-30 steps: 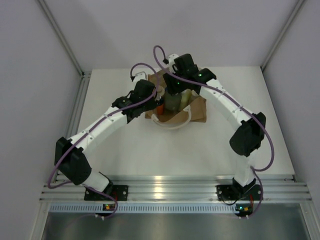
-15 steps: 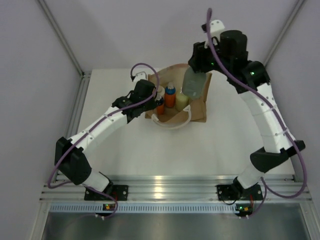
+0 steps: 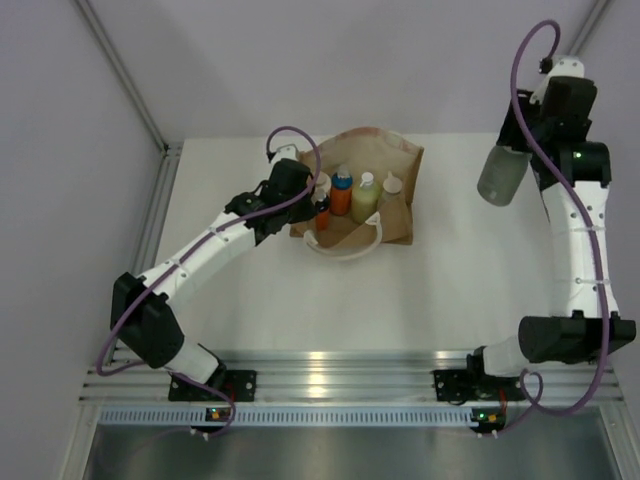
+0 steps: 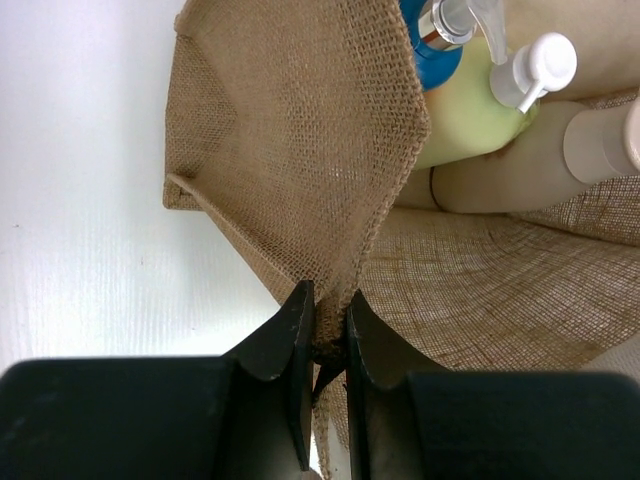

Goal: Take the personal care products out of the canvas bag

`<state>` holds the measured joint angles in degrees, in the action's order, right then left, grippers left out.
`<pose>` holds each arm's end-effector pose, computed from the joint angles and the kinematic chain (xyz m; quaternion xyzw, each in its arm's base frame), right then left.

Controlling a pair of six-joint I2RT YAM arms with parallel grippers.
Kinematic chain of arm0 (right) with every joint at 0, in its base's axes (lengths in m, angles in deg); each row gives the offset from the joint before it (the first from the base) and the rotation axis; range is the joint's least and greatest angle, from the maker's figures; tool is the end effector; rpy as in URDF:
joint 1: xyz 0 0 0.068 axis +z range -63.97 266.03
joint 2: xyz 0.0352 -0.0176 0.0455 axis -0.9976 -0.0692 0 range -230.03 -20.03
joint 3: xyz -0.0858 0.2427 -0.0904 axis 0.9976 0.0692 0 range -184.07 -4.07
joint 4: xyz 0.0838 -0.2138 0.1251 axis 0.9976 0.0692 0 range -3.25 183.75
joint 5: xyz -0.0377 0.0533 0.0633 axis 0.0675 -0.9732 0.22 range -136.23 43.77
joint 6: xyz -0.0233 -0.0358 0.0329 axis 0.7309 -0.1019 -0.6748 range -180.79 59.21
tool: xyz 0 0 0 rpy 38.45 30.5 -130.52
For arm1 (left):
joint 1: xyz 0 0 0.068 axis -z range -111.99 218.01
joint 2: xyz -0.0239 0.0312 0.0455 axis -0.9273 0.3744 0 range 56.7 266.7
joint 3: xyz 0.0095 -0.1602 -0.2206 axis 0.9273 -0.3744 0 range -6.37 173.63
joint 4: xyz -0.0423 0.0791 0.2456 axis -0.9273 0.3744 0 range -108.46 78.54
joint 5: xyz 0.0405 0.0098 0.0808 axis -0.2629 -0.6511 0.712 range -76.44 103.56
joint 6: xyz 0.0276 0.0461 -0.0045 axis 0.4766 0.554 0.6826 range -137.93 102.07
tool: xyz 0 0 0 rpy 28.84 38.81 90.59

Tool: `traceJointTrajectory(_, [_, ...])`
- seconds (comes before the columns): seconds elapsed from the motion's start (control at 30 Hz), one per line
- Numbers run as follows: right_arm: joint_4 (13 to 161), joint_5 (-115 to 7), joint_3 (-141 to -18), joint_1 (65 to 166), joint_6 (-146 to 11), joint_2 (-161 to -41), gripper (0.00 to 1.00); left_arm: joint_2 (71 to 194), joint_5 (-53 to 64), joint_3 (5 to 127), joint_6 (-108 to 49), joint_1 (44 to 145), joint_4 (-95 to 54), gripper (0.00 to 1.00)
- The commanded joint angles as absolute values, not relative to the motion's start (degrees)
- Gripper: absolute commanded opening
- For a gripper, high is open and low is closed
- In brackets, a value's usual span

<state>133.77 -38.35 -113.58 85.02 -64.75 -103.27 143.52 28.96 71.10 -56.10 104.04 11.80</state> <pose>0.2841 -0.0100 0.4992 0.0746 0.8185 -0.0419 0.5681 0.2809 -0.1925 0.3274 -0.0738 0.8955 -0.1578 0.4096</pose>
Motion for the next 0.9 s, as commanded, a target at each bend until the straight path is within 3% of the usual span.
traceJointTrajectory(0.0, [116.33,-38.22,-103.09,81.13,-68.25,-102.3,0.0,146.17,23.41,71.15,-54.14,104.22,18.98,0.0])
traceJointTrajectory(0.3, [88.62,-40.61,-74.59,79.44,-70.28,-100.98,0.0,146.69,17.17,72.91,-51.16,104.22,19.68,0.0])
traceJointTrajectory(0.47, [77.88,-42.63,-64.9,79.35,-72.3,-99.4,0.01,147.13,15.58,73.26,-49.66,104.31,20.12,0.0])
traceJointTrajectory(0.6, [78.66,-43.33,-62.87,79.35,-71.69,-99.75,0.22,147.22,15.23,73.35,-49.66,104.22,20.12,0.0])
traceJointTrajectory(0.63, [79.62,-43.42,-63.39,79.35,-71.51,-99.83,0.52,147.14,15.23,73.44,-49.57,104.22,20.12,0.0])
traceJointTrajectory(0.67, [81.98,-42.46,-64.0,79.35,-71.51,-100.01,0.6,147.22,15.32,73.44,-49.57,104.22,20.12,0.0])
traceJointTrajectory(0.8, [86.65,-41.75,-68.92,79.35,-70.72,-99.22,0.77,147.22,15.23,73.44,-49.66,104.22,20.12,0.0])
traceJointTrajectory(0.87, [90.69,-43.23,-73.3,79.35,-70.37,-98.43,0.79,147.4,14.71,73.44,-49.66,104.22,20.12,0.0])
